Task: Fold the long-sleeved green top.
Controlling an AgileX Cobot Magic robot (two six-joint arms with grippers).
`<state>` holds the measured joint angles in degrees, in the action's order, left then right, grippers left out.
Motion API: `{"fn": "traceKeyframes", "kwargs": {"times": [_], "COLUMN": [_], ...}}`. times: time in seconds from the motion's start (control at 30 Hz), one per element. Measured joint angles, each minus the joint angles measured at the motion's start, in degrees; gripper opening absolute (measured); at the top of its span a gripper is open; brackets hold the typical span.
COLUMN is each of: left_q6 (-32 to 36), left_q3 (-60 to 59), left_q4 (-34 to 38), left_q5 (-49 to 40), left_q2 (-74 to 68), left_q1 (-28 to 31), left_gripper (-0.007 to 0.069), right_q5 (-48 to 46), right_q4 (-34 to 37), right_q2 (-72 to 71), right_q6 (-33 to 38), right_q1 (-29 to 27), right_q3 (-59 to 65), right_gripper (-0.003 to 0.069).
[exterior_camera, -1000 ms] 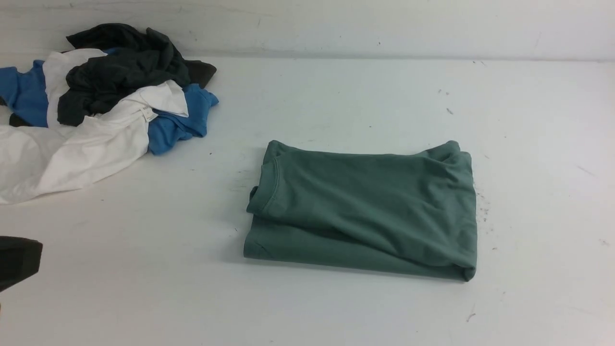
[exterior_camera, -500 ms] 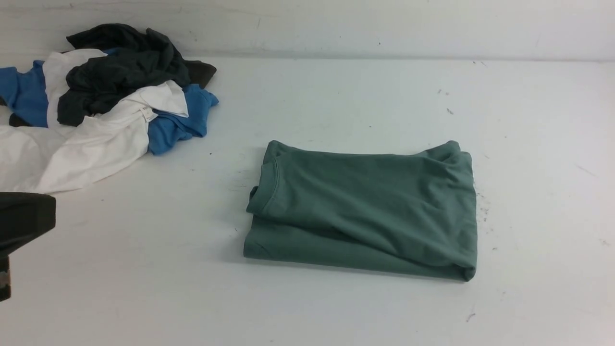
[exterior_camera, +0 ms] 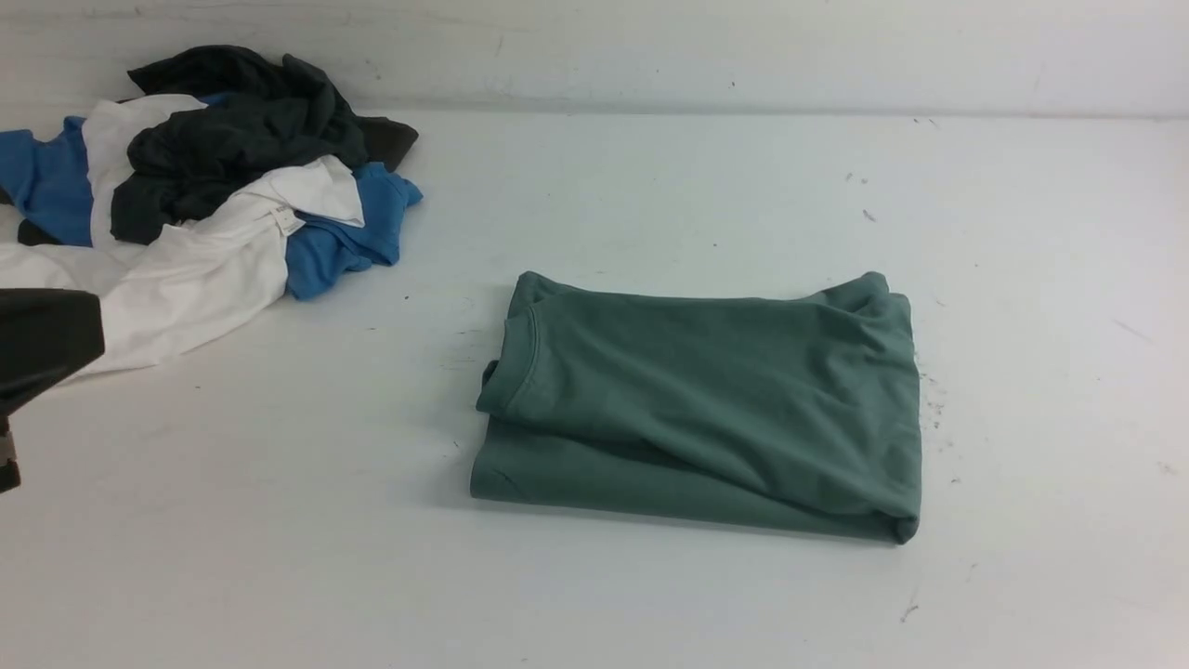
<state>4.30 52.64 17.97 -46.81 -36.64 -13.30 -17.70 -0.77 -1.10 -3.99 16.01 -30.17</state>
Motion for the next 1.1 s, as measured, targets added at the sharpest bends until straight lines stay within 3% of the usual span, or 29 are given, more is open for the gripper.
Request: {"fn": "traceKeyframes", "kwargs": {"times": [0.33, 0.57, 0.73, 1.1], "left_q6": [1.76, 4.90, -0.32, -1.95], "left_q3": [0.00, 0.00, -3.37, -38.19], "left_q4": [0.18, -9.86, -20.26, -21.86], "left_q5": [0.28, -2.05, -2.06, 21.94], "left_q2": [0.00, 0.00, 2.98, 28.22], "left_q1": [0.00, 0.00, 0.37, 9.64], "left_gripper": [-0.0004, -0.0004, -0.0004, -0.0004], "right_q5": [-0.79, -1.10, -1.20, -1.20], "right_q4": [0.00, 0.00, 0.00, 0.00], "right_q2": [0.00, 0.00, 0.00, 0.00], "right_q6": [0.00, 0.00, 0.00, 0.00], "right_q1": [0.00, 0.00, 0.00, 0.00], "right_q3": [0.05, 0.29, 0.29, 0.29], "right_gripper": [-0.0015, -0.0015, -0.0015, -0.0015]}}
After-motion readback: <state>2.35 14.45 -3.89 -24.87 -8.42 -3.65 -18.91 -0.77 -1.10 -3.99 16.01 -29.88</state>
